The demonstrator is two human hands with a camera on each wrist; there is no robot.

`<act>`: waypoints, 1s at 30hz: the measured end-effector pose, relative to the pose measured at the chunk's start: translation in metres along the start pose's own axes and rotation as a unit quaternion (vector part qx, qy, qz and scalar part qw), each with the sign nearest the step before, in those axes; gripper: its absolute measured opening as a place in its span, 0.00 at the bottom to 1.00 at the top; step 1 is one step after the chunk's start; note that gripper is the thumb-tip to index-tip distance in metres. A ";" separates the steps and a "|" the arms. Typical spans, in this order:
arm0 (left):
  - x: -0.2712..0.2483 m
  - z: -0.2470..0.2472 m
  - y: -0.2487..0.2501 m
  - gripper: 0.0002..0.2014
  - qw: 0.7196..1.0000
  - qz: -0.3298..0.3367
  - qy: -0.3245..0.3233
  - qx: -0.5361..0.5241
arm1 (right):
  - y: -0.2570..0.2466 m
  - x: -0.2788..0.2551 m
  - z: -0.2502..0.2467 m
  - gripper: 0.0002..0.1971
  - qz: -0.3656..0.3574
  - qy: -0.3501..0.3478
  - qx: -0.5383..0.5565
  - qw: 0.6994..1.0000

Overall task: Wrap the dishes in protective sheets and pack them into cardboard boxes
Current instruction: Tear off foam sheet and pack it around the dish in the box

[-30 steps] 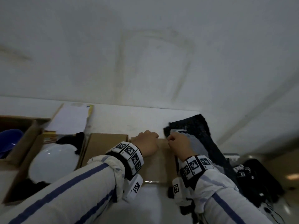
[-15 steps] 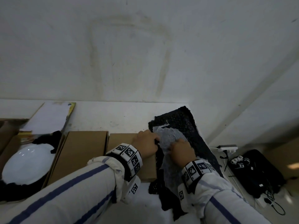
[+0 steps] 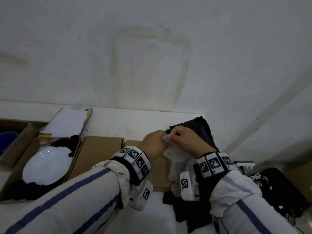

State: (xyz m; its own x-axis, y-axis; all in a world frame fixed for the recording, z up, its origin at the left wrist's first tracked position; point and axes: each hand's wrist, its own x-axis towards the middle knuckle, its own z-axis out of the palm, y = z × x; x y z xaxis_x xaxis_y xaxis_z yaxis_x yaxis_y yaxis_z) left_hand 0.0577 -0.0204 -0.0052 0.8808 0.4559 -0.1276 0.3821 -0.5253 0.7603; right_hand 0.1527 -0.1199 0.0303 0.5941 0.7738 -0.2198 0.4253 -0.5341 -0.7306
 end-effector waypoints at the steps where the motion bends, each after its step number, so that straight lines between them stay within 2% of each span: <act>1: -0.002 -0.010 -0.006 0.11 0.999 -0.013 0.036 -0.003 | -0.007 0.000 0.004 0.09 -0.010 -0.010 0.023 1.000; 4: -0.008 -0.044 -0.034 0.11 0.991 -0.032 0.125 -0.025 | -0.032 0.005 0.025 0.13 0.003 -0.075 0.038 0.996; 7: -0.028 -0.084 -0.064 0.15 0.988 -0.041 0.148 -0.009 | -0.063 0.013 0.061 0.14 -0.007 -0.111 0.005 0.994; 11: -0.067 -0.130 -0.114 0.07 0.972 -0.118 0.175 -0.103 | -0.111 0.031 0.129 0.10 -0.068 -0.077 -0.011 0.995; 14: -0.100 -0.163 -0.154 0.14 0.952 -0.130 0.196 -0.193 | -0.146 0.046 0.178 0.12 -0.100 -0.066 -0.017 0.993; 17: -0.128 -0.194 -0.187 0.11 0.952 -0.134 0.190 -0.200 | -0.178 0.059 0.224 0.14 -0.126 -0.082 -0.051 0.987; 21: -0.144 -0.218 -0.224 0.15 0.950 -0.180 0.241 -0.083 | -0.210 0.078 0.273 0.11 -0.152 -0.091 -0.085 0.980; 23: -0.145 -0.222 -0.239 0.16 0.953 -0.174 0.245 -0.032 | -0.216 0.089 0.292 0.12 -0.161 -0.116 -0.094 0.976; 26: -0.144 -0.218 -0.257 0.17 0.958 -0.172 0.227 0.025 | -0.220 0.103 0.312 0.22 -0.199 -0.173 -0.171 0.949; 30: -0.135 -0.206 -0.274 0.21 0.967 -0.151 0.132 0.159 | -0.220 0.116 0.333 0.25 -0.221 -0.231 -0.265 0.909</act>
State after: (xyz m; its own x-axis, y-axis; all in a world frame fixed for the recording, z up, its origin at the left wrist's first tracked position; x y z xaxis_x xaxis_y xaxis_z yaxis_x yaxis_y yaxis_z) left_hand -0.2231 0.2102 -0.0650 0.6301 0.7682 -0.1133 0.7137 -0.5156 0.4741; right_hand -0.0993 0.2003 -0.0493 -0.0139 0.9480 -0.3179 0.8955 -0.1296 -0.4258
